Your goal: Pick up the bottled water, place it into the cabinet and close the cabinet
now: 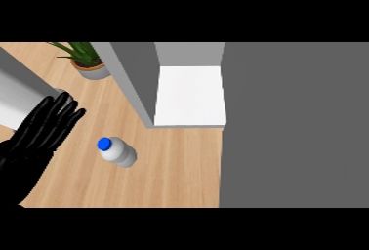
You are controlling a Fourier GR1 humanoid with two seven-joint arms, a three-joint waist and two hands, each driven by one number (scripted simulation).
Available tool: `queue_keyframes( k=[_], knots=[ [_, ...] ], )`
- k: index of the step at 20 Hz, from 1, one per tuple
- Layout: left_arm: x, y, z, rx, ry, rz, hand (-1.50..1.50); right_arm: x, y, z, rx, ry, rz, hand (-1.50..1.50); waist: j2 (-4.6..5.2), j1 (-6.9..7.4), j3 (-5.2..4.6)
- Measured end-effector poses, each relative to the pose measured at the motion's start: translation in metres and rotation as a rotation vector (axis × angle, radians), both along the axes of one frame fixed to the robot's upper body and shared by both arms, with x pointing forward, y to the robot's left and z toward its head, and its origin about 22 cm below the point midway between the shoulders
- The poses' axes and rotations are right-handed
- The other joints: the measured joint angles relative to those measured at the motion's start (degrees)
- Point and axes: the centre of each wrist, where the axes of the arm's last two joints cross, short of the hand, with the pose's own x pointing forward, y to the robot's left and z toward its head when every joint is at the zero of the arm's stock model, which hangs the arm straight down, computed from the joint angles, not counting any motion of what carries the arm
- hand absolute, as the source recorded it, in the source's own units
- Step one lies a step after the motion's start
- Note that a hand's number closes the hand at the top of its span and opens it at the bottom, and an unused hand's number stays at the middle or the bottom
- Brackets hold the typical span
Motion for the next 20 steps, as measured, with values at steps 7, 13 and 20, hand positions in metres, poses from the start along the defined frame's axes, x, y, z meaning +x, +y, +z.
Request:
queue_keyframes(
  k=[7, 13, 20],
  knots=[
    [-0.026, 0.009, 0.007, 0.02, 0.064, 0.003, -1.5, -0.035, 0.007, 0.005, 0.013, 0.051, 0.019, -1.5, -0.03, 0.25, 0.01],
    [-0.029, 0.014, 0.004, 0.054, 0.086, 0.019, -1.5, -0.049, 0.003, 0.001, 0.002, 0.087, 0.016, -1.5, 0.0, 0.1, 0.02],
    [-0.021, 0.024, -0.027, 0.06, 0.103, 0.082, -1.5, -0.065, 0.0, -0.006, -0.005, 0.094, 0.015, -1.5, 0.0, -0.15, 0.0]
  ],
)
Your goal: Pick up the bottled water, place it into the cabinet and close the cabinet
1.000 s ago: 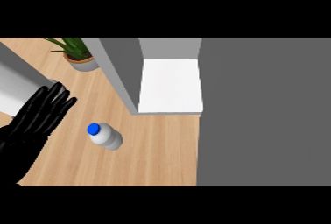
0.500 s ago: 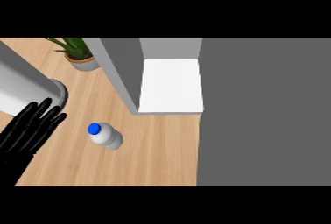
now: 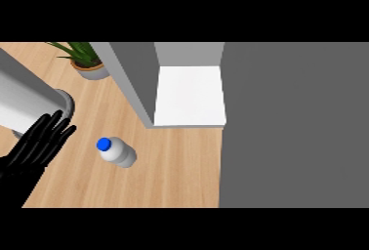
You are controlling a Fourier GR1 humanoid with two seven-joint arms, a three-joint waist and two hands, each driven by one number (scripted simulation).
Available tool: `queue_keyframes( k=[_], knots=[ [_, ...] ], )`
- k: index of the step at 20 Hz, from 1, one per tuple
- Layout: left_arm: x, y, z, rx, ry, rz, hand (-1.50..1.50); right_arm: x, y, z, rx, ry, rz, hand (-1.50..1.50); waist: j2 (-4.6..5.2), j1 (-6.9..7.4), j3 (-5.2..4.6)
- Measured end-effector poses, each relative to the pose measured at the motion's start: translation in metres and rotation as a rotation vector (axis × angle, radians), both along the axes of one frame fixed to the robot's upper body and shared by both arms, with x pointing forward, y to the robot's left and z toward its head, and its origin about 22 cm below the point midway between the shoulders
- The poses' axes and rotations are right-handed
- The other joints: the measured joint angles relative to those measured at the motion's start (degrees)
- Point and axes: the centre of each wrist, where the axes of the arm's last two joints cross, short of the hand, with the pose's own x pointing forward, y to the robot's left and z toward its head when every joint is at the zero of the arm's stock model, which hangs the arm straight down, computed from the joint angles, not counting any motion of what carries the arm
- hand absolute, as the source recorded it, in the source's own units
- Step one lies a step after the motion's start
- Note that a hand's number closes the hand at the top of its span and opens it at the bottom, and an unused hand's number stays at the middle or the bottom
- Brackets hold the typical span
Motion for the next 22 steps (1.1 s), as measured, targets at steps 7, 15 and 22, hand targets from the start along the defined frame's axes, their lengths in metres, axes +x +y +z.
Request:
queue_keyframes(
  k=[7, 15, 22],
  knots=[
    [0.017, 0.009, -0.038, 0.036, 0.03, 0.073, -1.5, -0.011, 0.001, -0.004, -0.003, 0.002, -0.002, -1.5, 0.03, -0.28, -0.02],
    [0.039, 0.01, -0.094, 0.046, 0.079, 0.085, -1.5, -0.024, -0.001, -0.008, -0.014, -0.007, 0.001, -1.5, 0.08, -0.51, -0.03],
    [0.053, 0.002, -0.143, 0.024, 0.1, 0.124, -1.5, -0.034, -0.003, -0.009, -0.023, -0.001, 0.009, -1.5, 0.12, -0.76, -0.06]
  ],
)
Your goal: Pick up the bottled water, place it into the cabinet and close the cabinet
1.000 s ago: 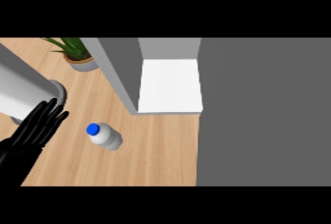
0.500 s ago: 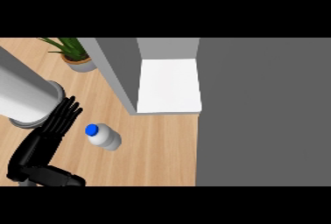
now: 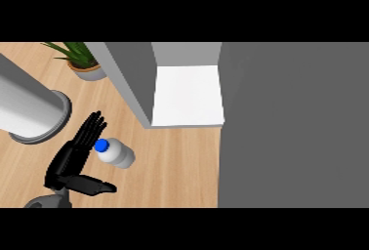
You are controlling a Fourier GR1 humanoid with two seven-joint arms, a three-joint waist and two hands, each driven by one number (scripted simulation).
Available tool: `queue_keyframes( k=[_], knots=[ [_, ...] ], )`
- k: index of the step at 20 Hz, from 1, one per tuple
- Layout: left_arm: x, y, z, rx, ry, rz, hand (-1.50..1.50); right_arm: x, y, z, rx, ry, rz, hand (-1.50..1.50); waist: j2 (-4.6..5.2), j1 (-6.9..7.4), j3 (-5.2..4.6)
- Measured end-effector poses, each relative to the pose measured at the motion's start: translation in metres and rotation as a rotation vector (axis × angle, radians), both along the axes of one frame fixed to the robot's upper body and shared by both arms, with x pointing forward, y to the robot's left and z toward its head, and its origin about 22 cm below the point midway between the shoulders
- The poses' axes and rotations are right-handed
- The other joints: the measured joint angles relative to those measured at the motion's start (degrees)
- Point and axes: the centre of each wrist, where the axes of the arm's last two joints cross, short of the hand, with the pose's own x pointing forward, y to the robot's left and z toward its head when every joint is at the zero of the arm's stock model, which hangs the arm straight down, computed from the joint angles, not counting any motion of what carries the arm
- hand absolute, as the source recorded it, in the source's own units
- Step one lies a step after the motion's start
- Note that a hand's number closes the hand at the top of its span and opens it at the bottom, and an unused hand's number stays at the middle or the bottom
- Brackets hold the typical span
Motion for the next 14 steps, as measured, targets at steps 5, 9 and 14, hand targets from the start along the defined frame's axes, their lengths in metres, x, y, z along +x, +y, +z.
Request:
queue_keyframes(
  k=[5, 9, 14],
  knots=[
    [0.007, 0.005, -0.031, 0.01, -0.001, 0.034, -1.5, -0.009, -0.002, -0.002, -0.004, 0.001, 0.002, -1.5, 0.05, -0.19, -0.02],
    [0.01, 0.006, -0.054, -0.02, 0.022, 0.014, -1.5, -0.012, -0.001, -0.003, 0.002, 0.0, 0.016, -1.5, 0.13, -0.31, -0.05],
    [0.009, -0.003, -0.079, -0.073, 0.074, -0.058, -1.5, -0.012, 0.0, -0.004, 0.008, 0.005, 0.016, -1.5, 0.24, -0.23, -0.06]
  ],
)
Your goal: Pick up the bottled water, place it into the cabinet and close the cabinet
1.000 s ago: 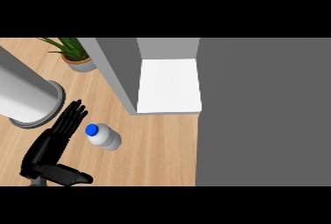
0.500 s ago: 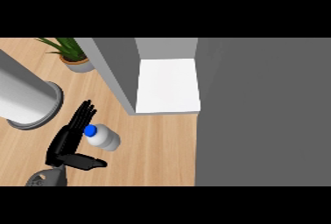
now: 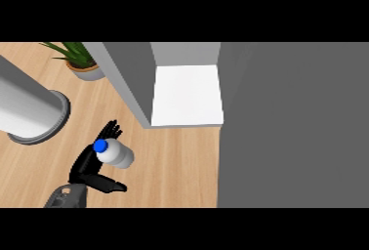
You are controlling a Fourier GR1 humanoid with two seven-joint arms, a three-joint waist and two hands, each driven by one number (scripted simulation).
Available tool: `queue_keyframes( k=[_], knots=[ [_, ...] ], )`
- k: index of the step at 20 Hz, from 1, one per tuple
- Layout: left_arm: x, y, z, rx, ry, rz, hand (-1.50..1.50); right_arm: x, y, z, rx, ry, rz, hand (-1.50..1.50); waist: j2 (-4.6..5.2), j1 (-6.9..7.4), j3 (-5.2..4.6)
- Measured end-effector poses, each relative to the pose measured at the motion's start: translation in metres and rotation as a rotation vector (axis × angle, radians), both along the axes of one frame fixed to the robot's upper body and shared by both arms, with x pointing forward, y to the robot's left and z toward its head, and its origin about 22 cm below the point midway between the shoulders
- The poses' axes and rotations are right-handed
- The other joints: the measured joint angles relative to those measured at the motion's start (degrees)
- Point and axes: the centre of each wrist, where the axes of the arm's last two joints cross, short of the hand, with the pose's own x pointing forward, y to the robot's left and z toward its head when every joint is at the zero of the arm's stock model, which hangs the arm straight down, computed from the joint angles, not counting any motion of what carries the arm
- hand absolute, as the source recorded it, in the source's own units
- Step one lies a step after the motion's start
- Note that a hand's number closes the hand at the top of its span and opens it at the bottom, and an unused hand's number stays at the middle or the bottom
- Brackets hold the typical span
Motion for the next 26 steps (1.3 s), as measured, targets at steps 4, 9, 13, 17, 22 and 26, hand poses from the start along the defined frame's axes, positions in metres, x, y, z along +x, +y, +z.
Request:
queue_keyframes(
  k=[4, 9, 13, 17, 22, 26],
  knots=[
    [-0.001, -0.01, -0.015, -0.024, 0.041, -0.01, -1.5, -0.002, 0.002, -0.001, 0.011, 0.002, -0.003, -1.5, 0.03, -0.13, -0.03],
    [0.004, -0.011, -0.019, -0.063, 0.044, 0.022, 1.5, -0.003, 0.002, -0.001, 0.009, 0.002, -0.006, -1.5, 0.1, -0.01, -0.04],
    [0.005, -0.017, -0.024, -0.095, 0.059, 0.044, 1.5, -0.002, 0.004, -0.001, 0.013, 0.002, -0.007, -1.5, 0.09, 0.04, 0.0],
    [0.006, -0.02, -0.027, -0.137, 0.075, 0.055, 1.5, -0.006, 0.003, -0.002, 0.011, 0.013, -0.004, -1.5, 0.07, -0.15, -0.03],
    [0.003, -0.031, -0.031, -0.167, 0.051, 0.112, 1.5, -0.009, 0.001, -0.002, 0.002, 0.011, -0.006, -1.5, -0.06, 0.02, 0.02],
    [-0.006, -0.043, -0.038, -0.197, -0.024, 0.266, 1.5, -0.01, -0.001, -0.003, -0.005, 0.004, -0.021, -1.5, -0.42, 0.69, 0.25]
  ],
)
